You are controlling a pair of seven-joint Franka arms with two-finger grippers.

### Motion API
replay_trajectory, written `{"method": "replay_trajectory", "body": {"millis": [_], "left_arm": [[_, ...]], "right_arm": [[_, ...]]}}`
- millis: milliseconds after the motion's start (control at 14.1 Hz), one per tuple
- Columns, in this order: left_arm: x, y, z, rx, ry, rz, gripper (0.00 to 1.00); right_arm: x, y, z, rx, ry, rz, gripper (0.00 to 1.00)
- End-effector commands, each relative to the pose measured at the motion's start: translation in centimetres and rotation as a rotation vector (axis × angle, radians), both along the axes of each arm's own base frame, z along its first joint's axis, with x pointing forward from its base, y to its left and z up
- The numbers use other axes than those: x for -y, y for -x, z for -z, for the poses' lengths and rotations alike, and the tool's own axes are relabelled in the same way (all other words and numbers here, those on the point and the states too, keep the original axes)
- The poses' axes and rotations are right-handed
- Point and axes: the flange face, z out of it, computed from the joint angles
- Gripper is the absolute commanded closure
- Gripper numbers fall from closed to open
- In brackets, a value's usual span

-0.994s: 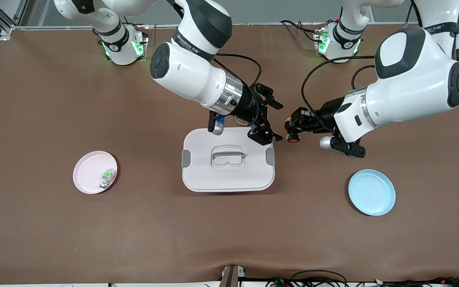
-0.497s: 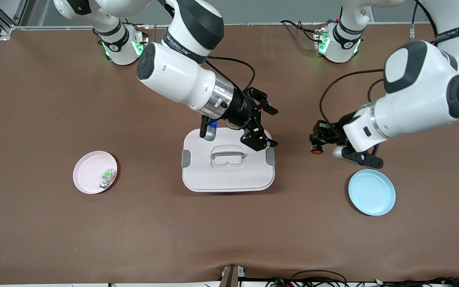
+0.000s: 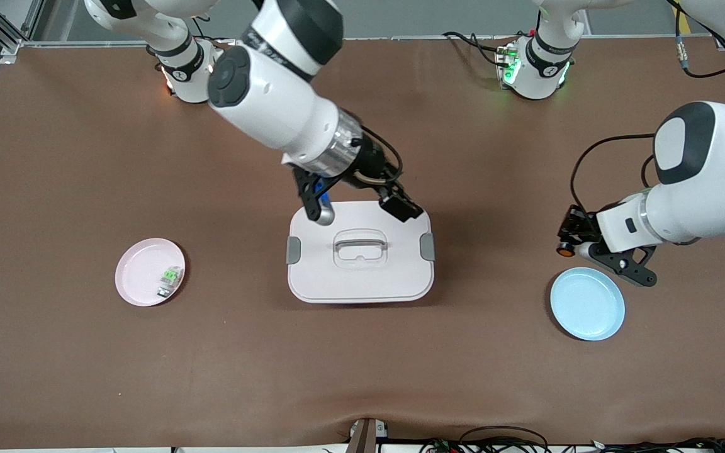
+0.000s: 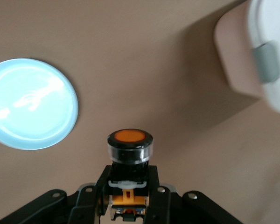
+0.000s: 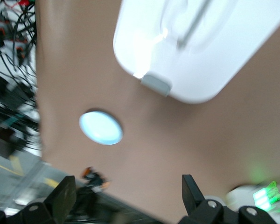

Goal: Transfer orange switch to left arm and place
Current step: 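Carry the switch to the blue plate while the right gripper withdraws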

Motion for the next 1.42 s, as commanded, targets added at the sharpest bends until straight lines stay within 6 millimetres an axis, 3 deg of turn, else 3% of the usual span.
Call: {"method": "replay_trajectory", "body": {"millis": [0, 355, 568, 923, 1136, 1349], "left_arm": [[-2.1, -0.6, 1.6, 0.014, -0.029, 0.082, 1.00], [-7.3, -1.1, 6.9, 0.082, -0.066, 0.223, 1.00], [-8.8, -1.8, 9.6, 0.117, -0.052, 0.330, 1.00], [-10.0, -3.4, 13.5, 0.205, -0.085, 0.555, 1.00], [-11.9, -4.0, 16.0, 0.246, -0.077, 0.663, 1.00], [-12.0, -4.8, 18.4, 0.313, -0.080, 0.801, 1.00]], "right_arm": [[5.9, -1.6, -0.6, 0.142, 0.051, -0.387, 0.00], [12.3, -2.0, -2.8, 0.294, 0.279, -0.710, 0.00], [19.1, -3.9, -3.7, 0.351, 0.335, -0.904, 0.00], [25.9, -5.5, -4.6, 0.392, 0.536, -1.180, 0.00], [31.5, -6.8, -4.4, 0.359, 0.538, -1.195, 0.00], [33.9, -6.6, -6.0, 0.372, 0.551, -1.169, 0.00]]}}
